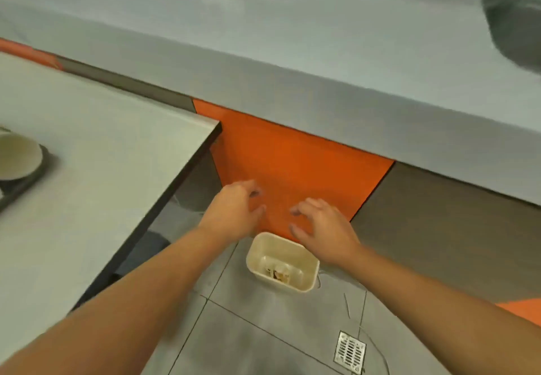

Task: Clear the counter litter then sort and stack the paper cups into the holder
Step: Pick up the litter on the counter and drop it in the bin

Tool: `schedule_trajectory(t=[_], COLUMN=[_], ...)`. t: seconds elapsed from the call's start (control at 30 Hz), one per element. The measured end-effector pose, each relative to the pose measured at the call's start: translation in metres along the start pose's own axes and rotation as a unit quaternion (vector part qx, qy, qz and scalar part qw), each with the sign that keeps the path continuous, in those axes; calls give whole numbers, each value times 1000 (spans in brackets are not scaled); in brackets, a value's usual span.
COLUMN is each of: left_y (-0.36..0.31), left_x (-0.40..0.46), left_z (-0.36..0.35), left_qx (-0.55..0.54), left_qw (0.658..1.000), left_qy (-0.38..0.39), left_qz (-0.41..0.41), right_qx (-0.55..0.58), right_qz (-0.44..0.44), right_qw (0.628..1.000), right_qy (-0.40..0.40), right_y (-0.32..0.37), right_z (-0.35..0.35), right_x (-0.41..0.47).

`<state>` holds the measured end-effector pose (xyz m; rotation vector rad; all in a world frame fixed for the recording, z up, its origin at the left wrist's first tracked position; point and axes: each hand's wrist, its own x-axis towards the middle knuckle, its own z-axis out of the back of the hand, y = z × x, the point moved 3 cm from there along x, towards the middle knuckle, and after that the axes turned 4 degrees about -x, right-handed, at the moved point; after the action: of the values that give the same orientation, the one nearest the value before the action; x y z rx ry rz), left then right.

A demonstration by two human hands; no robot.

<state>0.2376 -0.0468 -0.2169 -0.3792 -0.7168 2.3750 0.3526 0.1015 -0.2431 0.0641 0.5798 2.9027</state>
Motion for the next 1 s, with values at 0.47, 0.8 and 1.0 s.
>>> schedule_trajectory(t=[0.47, 0.8, 1.0], left_y=[-153, -112, -85], left_x=[32, 158, 246], left_z=[233, 272, 264], left_qx=[-5, 39, 74], left_qw=[987, 990, 994], left_qy=[-158, -132, -55], left_qz=[-42, 9, -54], right_qx=[30, 7, -29], right_qz=[84, -2, -47], right_qw=[987, 994, 993], right_qy=[-130, -106, -101], right_y=[81, 57, 39], right_z=[261, 255, 244], right_x=[78, 217, 301])
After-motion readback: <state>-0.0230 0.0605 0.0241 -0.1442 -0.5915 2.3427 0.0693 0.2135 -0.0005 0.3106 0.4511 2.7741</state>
